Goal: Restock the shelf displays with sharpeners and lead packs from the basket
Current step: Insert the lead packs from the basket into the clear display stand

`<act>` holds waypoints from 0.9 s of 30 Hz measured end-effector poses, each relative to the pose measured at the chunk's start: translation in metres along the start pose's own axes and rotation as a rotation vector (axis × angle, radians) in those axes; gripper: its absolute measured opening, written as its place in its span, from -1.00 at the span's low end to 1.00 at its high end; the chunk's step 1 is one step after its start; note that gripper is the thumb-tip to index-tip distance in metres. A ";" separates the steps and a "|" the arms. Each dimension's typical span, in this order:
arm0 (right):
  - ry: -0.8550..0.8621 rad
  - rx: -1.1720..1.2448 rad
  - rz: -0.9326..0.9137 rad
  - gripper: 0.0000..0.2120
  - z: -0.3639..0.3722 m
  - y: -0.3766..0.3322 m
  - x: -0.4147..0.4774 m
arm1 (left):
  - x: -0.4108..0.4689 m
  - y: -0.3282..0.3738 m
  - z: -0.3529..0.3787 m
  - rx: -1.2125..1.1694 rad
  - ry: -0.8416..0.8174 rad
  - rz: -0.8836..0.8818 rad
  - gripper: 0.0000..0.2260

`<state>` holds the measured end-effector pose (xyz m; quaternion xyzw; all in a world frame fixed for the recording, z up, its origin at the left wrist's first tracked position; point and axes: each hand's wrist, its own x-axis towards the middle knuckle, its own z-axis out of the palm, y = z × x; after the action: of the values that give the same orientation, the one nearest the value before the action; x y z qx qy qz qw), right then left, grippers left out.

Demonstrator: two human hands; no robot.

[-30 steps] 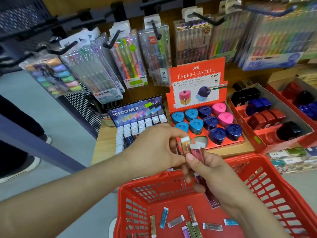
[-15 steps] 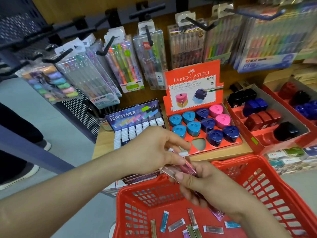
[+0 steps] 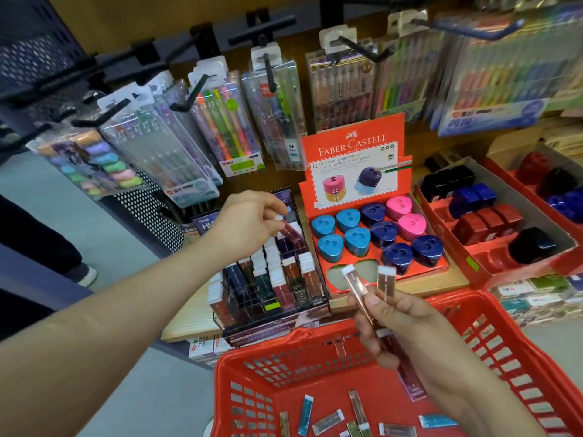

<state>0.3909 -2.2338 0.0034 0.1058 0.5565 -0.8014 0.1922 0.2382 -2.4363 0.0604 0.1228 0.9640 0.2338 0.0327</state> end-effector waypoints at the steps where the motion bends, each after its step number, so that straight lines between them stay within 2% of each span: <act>1: 0.003 0.003 -0.009 -0.56 -0.002 0.000 0.000 | 0.003 0.000 0.003 0.013 0.015 -0.012 -0.86; 6: 0.024 0.036 -0.038 -0.50 -0.006 0.001 0.001 | 0.008 0.000 0.014 0.153 0.063 0.040 -0.84; 10: 0.051 0.067 -0.039 -0.53 -0.007 0.002 0.003 | 0.007 0.002 0.022 0.304 0.052 0.189 -0.79; 13: 0.055 0.091 -0.031 -0.61 -0.006 0.002 0.003 | 0.008 0.002 0.029 0.360 0.035 0.265 -0.80; 17: 0.067 0.082 -0.055 -0.77 -0.003 0.000 0.002 | 0.011 0.000 0.038 0.346 0.045 0.231 -0.80; 21: 0.107 0.140 -0.078 -0.84 0.004 0.000 0.002 | 0.013 -0.004 0.041 0.399 0.041 0.246 -0.89; 25: 0.131 0.162 -0.067 -0.78 0.008 -0.002 0.000 | 0.009 0.005 0.032 0.324 0.010 0.222 -0.83; 27: 0.122 0.139 -0.068 -0.77 0.009 -0.004 0.000 | 0.000 0.023 0.022 0.036 -0.101 0.093 -0.75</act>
<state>0.3897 -2.2409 0.0099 0.1485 0.5136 -0.8362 0.1225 0.2457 -2.4073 0.0517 0.1796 0.9584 0.2112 0.0684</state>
